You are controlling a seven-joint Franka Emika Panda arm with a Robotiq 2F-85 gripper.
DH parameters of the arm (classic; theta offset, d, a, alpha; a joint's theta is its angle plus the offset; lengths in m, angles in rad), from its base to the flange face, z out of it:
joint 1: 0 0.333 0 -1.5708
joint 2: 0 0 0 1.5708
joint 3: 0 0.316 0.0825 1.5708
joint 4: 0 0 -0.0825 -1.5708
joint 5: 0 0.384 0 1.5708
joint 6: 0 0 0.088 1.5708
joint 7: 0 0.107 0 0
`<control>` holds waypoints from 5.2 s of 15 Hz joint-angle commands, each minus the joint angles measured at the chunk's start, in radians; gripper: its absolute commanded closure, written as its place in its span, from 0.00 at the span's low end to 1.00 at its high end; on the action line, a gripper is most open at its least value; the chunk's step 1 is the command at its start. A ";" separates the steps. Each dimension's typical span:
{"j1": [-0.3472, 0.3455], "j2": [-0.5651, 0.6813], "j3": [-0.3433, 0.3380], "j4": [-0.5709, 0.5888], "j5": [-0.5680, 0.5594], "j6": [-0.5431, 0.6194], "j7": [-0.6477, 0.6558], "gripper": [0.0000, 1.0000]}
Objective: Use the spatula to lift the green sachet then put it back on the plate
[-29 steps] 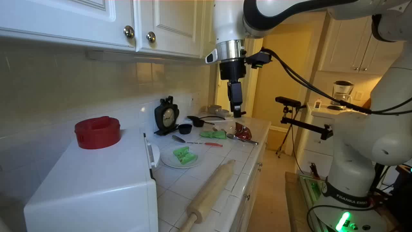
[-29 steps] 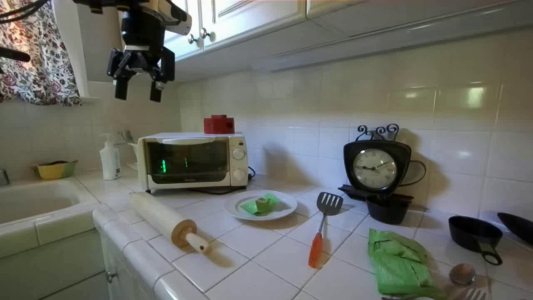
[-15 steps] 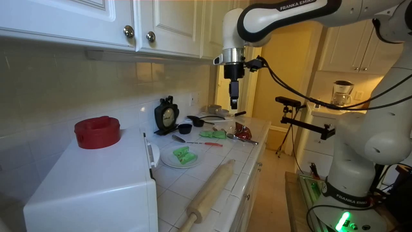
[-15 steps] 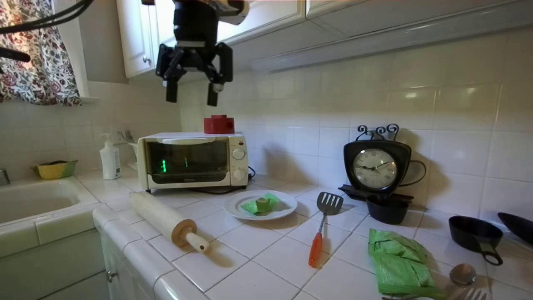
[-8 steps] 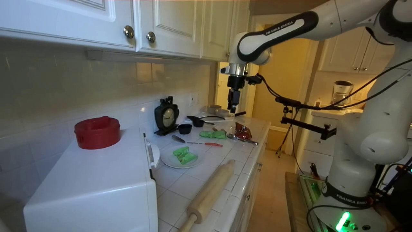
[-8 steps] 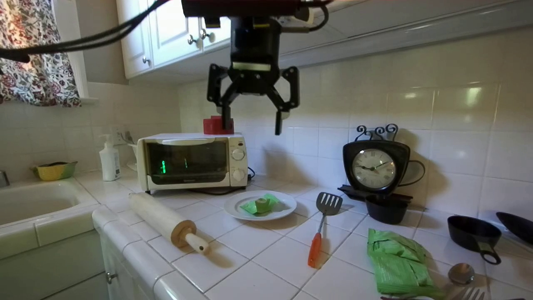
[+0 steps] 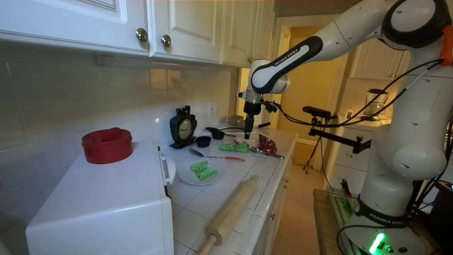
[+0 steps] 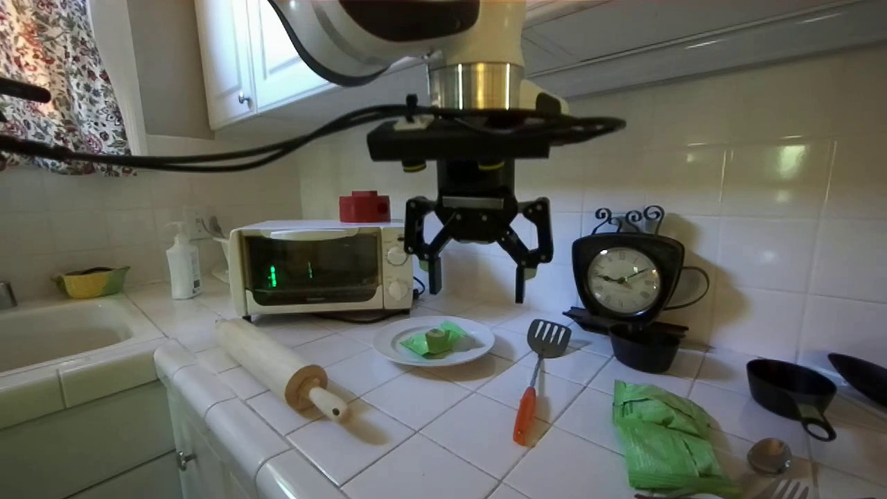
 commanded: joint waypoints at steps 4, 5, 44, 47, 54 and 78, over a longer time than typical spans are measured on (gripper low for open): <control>-0.060 0.142 0.032 0.036 0.101 0.081 0.028 0.00; -0.067 0.157 0.036 0.039 0.115 0.102 0.046 0.00; -0.143 0.289 0.136 0.116 0.116 0.137 0.132 0.00; -0.150 0.310 0.146 0.120 0.108 0.174 0.100 0.00; -0.189 0.376 0.181 0.146 0.114 0.223 -0.001 0.00; -0.249 0.443 0.236 0.187 0.120 0.246 -0.066 0.70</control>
